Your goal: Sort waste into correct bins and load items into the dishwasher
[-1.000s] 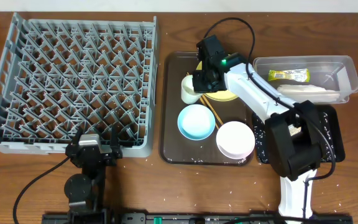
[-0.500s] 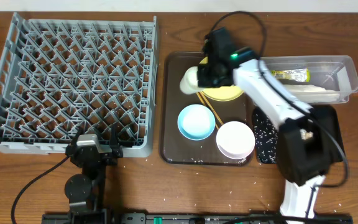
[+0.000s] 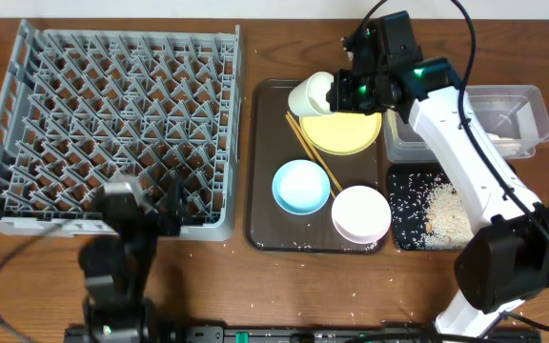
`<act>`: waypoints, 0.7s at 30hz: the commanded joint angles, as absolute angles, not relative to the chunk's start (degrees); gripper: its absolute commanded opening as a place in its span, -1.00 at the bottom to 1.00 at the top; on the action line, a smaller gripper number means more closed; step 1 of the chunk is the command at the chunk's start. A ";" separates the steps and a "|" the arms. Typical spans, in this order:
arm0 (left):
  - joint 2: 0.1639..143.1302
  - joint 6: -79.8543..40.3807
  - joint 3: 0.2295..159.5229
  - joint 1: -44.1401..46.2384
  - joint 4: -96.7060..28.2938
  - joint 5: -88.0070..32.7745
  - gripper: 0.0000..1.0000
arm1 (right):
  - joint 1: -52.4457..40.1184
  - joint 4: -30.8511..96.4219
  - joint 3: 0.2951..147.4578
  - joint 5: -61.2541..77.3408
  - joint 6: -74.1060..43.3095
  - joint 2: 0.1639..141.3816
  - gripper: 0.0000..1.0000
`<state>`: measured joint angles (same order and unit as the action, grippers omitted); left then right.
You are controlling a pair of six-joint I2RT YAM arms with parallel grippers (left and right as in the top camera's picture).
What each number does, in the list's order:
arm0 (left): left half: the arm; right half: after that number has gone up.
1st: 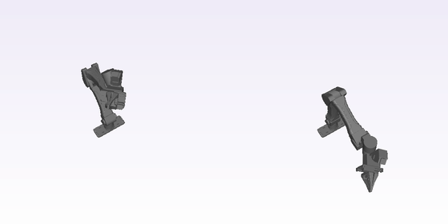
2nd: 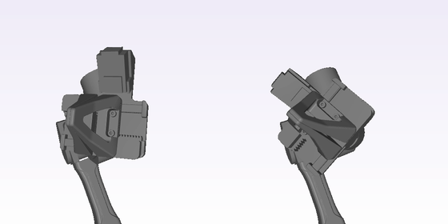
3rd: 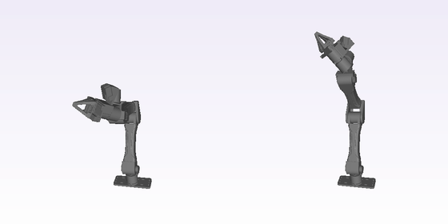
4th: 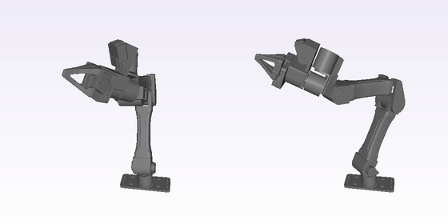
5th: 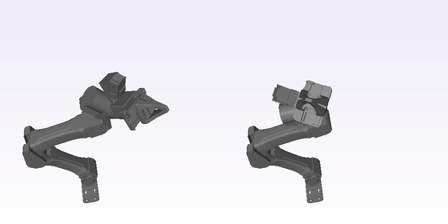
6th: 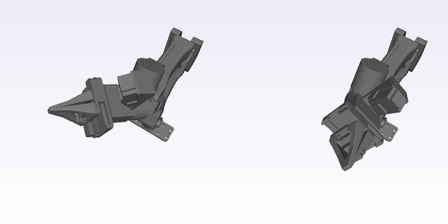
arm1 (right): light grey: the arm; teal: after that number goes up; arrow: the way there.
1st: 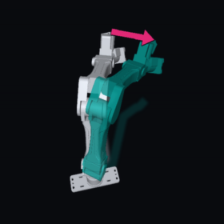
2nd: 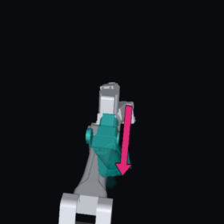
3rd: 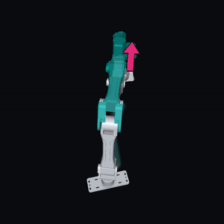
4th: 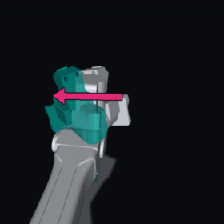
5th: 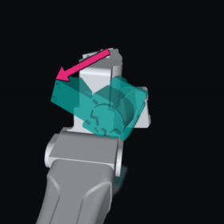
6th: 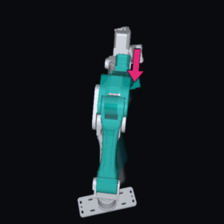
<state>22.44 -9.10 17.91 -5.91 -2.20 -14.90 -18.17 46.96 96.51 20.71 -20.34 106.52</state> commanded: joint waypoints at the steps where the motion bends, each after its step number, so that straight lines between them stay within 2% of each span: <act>1: 34.52 -11.75 26.81 -6.15 -3.81 -22.87 0.75 | -17.91 46.78 97.12 24.86 -19.18 105.32 -0.98; 8: 54.39 -18.39 39.07 -6.13 -2.90 -41.78 0.74 | -14.11 45.82 97.12 34.72 -17.45 105.32 -0.98; 11: 61.32 -25.96 40.10 -6.00 4.60 -51.16 0.74 | -11.55 44.49 97.12 41.82 -15.68 105.32 -0.98; 14: 66.83 -42.26 40.10 -5.65 9.41 -54.70 0.75 | -9.28 43.90 97.12 47.83 -13.91 105.32 -0.98; 18: 71.26 -65.19 40.07 -5.65 9.30 -55.09 0.75 | -7.90 43.90 97.03 52.62 -11.14 105.32 -0.98; 21: 73.14 -76.29 40.07 -5.67 9.30 -59.13 0.74 | -8.16 43.88 96.77 53.63 -10.31 105.34 -0.98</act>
<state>71.94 -55.72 39.13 -5.78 9.04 -52.66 -7.88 43.92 96.51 47.66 -13.32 106.52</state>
